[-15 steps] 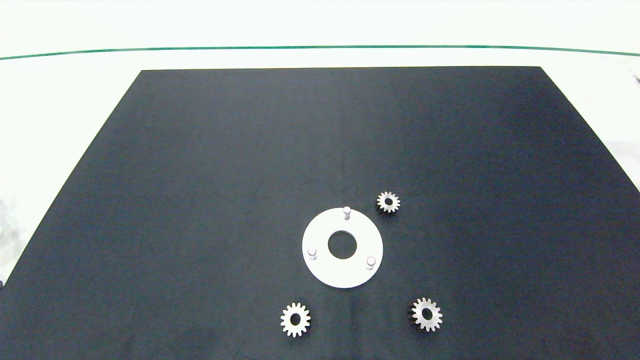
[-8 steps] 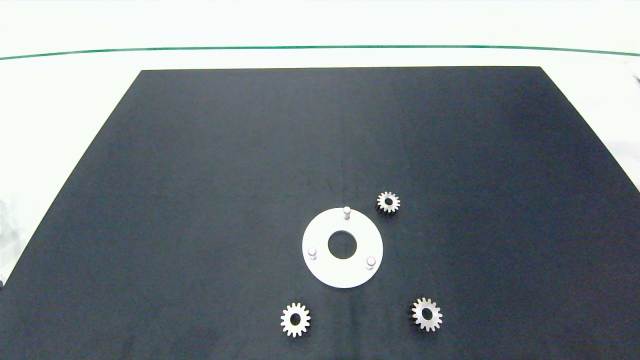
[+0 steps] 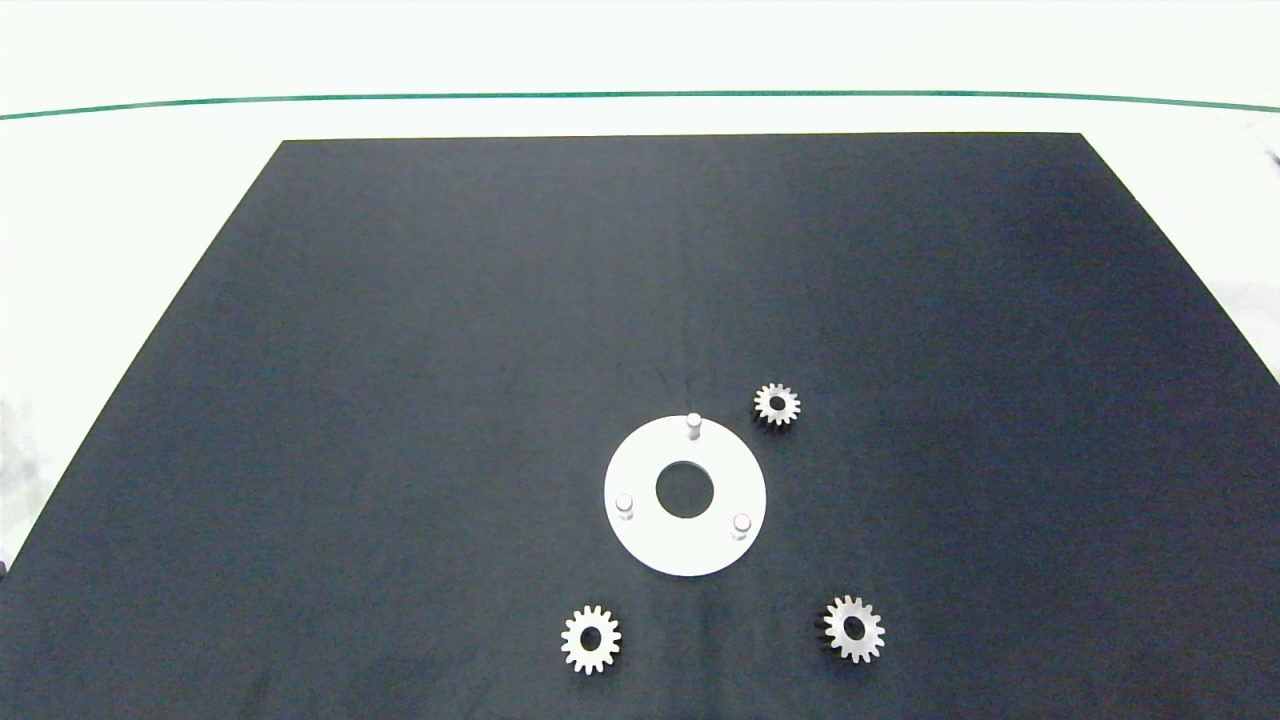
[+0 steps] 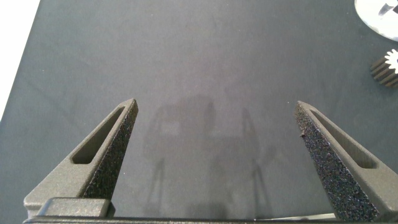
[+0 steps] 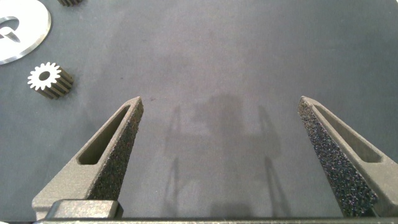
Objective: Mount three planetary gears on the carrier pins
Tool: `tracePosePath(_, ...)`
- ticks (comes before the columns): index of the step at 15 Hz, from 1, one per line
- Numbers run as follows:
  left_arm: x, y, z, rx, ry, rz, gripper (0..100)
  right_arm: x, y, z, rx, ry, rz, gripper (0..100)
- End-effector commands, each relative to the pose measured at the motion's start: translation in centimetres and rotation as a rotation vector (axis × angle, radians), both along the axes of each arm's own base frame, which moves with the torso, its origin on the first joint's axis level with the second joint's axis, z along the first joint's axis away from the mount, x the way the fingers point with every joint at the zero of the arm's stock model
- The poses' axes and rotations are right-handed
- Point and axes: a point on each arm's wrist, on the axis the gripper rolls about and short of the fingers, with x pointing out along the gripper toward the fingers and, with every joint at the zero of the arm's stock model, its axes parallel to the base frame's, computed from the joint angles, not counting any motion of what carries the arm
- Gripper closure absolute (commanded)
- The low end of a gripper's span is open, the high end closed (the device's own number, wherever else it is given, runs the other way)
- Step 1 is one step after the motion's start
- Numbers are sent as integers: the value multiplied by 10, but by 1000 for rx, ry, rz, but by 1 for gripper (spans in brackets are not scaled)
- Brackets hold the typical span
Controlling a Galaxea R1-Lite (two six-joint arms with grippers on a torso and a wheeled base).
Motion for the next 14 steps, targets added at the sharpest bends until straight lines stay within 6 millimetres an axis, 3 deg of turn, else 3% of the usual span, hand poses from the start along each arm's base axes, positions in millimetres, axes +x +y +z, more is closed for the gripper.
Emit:
tracePosePath(1, 0, 0, 0, 1, 1, 0, 0, 0, 0, 0, 1, 1, 0, 0)
tracePosePath(14, 0, 0, 1, 5, -1, 10, 0, 0, 0, 0, -2, 4, -9, 0)
